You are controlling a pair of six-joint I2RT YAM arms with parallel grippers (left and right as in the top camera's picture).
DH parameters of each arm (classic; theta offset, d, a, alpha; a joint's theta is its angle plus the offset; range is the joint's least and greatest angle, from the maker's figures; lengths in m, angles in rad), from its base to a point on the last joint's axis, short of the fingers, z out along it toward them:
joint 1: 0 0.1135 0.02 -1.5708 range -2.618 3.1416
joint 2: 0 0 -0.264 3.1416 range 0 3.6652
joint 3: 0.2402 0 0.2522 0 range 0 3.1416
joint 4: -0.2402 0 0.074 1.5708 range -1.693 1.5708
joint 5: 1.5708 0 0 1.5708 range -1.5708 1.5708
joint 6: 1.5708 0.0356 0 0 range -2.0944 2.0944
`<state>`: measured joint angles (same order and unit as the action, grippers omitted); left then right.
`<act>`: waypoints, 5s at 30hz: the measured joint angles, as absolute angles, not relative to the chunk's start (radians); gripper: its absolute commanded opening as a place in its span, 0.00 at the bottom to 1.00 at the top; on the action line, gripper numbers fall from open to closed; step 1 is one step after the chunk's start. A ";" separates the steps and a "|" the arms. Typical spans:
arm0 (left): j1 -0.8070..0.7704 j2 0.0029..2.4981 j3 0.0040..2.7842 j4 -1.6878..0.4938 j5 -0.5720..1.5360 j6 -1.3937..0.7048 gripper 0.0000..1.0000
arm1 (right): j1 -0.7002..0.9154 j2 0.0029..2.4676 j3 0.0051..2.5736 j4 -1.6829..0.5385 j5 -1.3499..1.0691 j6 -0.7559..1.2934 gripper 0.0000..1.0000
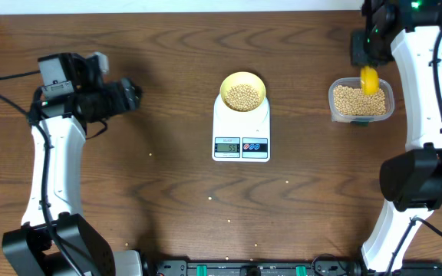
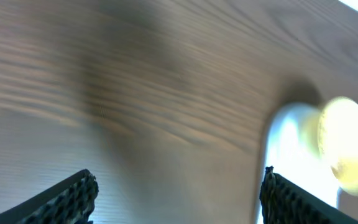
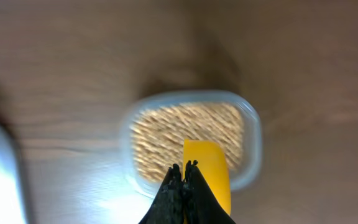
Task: Scoop item into bowl and weigh 50g on scale
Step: 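Move the scoop right and dip it into the chickpea tub, then carry the filled scoop left over the yellow bowl, then tip the scoop into the bowl and shake out the chickpeas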
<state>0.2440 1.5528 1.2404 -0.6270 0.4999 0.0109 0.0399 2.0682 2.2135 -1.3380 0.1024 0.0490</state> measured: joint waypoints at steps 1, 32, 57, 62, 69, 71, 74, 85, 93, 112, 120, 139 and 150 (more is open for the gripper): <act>0.233 1.553 1.240 -0.658 0.530 0.042 0.86 | 0.040 2.068 2.230 -1.324 0.063 0.041 0.01; -0.568 1.651 1.205 -0.907 0.199 0.213 0.98 | 0.257 2.068 2.230 -1.083 -0.604 -0.115 0.01; -0.568 1.652 1.126 -0.736 0.127 0.202 0.98 | 0.403 2.072 2.083 -0.982 -0.393 -0.351 0.01; -0.568 1.652 1.126 -0.736 0.127 0.202 0.98 | 0.404 2.103 2.083 -0.981 -0.384 -0.373 0.01; -0.568 1.652 1.126 -0.736 0.127 0.201 0.98 | 0.406 2.176 2.077 -0.951 -0.392 -0.395 0.01; -0.568 1.652 1.126 -0.736 0.127 0.201 0.98 | 0.407 2.182 2.076 -0.949 -0.396 -0.414 0.01; -0.568 1.652 1.126 -0.736 0.127 0.201 0.98 | 0.409 2.186 2.076 -0.944 -0.400 -0.450 0.01; -0.568 1.652 1.126 -0.736 0.127 0.198 0.98 | 0.410 2.186 2.075 -1.020 -0.424 -0.485 0.01; -0.568 1.652 1.126 -0.736 0.127 0.198 0.98 | 0.419 2.186 2.028 -1.042 -0.468 -0.488 0.01; -0.568 1.652 1.126 -0.736 0.127 0.198 0.98 | 0.366 2.186 2.007 -0.937 -0.610 -0.228 0.01; -0.568 1.652 1.126 -0.736 0.126 0.198 0.98 | 0.303 2.186 2.008 -0.903 -0.733 -0.191 0.01; -0.568 1.652 1.126 -0.736 0.125 0.198 0.98 | 0.378 2.186 2.008 -0.873 -0.482 -0.466 0.01; -0.568 1.652 1.126 -0.736 0.125 0.198 0.98 | 0.417 2.186 2.001 -0.920 -0.423 -0.497 0.01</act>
<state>-0.5678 1.6516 1.1259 -0.7357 0.1246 0.1982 0.4168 2.1864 2.0010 -0.9195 -0.4229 -0.4969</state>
